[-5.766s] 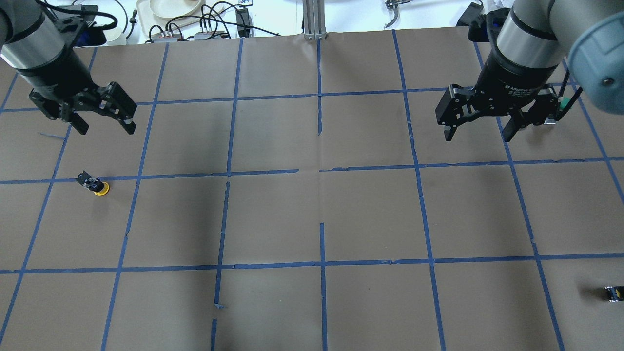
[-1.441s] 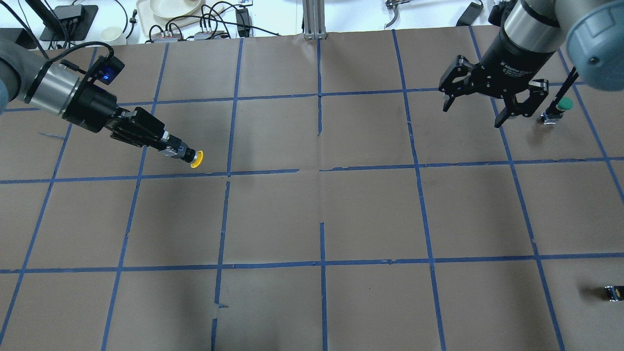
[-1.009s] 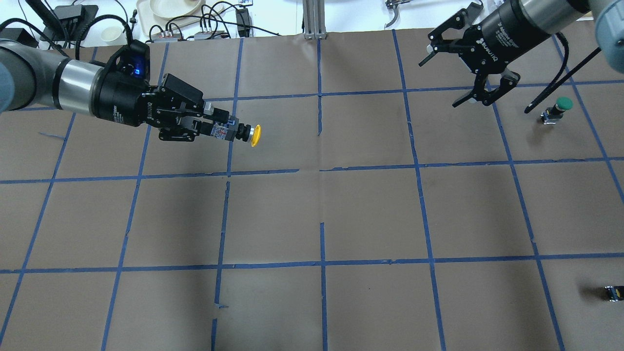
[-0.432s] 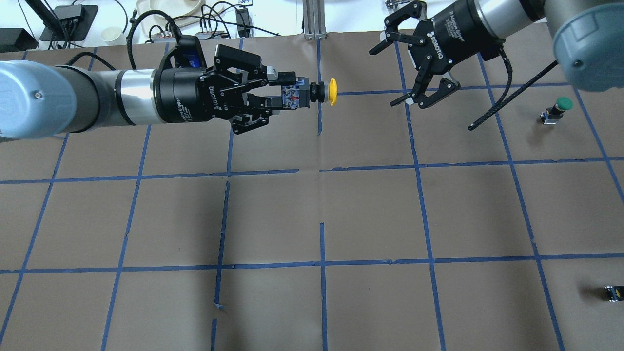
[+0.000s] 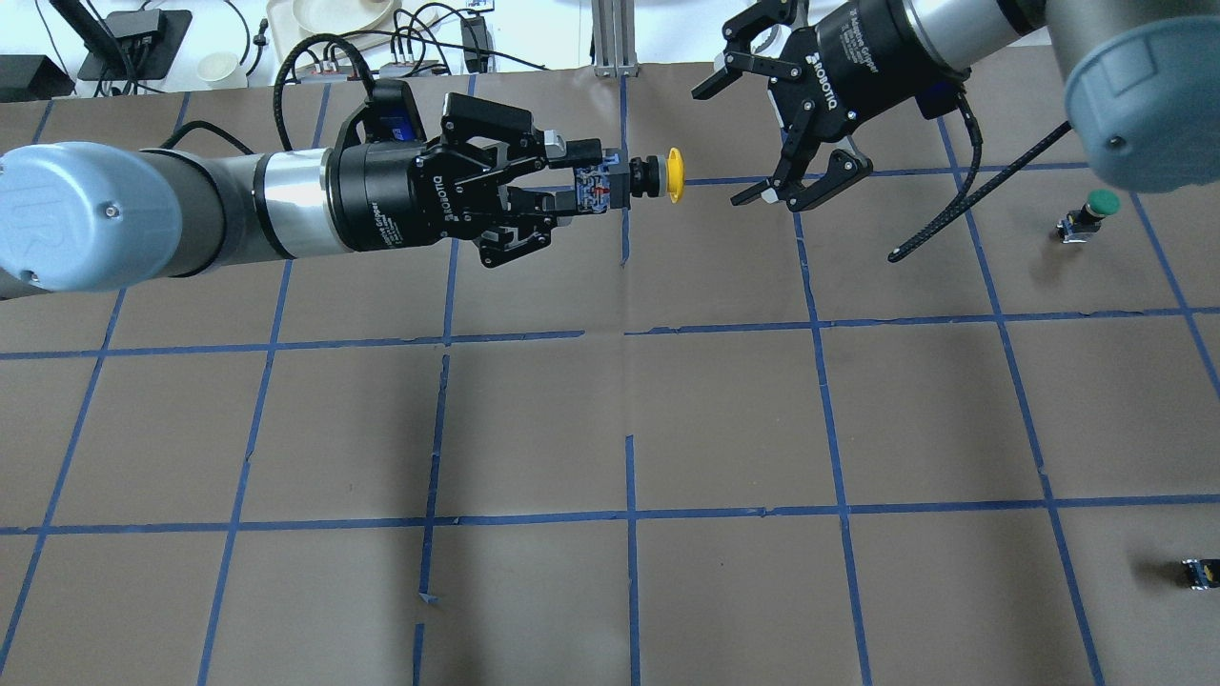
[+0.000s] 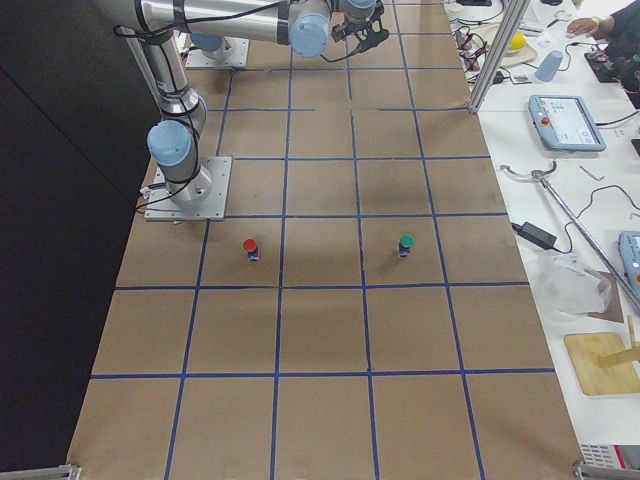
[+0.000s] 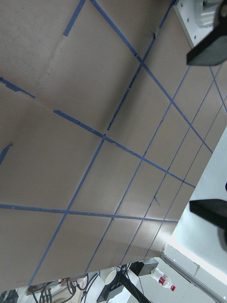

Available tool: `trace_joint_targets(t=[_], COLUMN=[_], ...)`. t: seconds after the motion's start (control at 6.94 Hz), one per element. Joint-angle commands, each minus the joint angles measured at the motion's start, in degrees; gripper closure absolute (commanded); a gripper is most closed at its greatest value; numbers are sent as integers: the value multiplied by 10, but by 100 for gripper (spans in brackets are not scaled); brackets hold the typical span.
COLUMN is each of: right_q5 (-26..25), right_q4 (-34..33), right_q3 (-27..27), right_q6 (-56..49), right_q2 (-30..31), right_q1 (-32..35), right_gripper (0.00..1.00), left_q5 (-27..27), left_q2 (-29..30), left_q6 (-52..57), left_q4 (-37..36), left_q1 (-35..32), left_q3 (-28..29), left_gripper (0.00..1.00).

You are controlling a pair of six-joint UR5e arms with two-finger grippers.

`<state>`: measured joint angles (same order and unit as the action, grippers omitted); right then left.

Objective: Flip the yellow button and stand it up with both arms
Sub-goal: 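Close the right gripper on the yellow cap held by the left gripper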

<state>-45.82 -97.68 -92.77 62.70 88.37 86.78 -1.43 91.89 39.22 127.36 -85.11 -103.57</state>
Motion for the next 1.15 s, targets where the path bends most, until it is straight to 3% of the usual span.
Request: trace_joint_targets(t=[0.0,1.01], right_q5=[43,43], right_q4=[-3,24], right_q3=[0,-34], right_q6=[67,99], right_q2=[18,66], right_q1=[4,21], right_gripper=[1,3], left_q5=[1,5], left_q2=[0,-7], left_q6=[0,0], left_q4=[0,1], left_q1=[-1,-1], left_q3=[-1,-1], left_gripper=[92,92])
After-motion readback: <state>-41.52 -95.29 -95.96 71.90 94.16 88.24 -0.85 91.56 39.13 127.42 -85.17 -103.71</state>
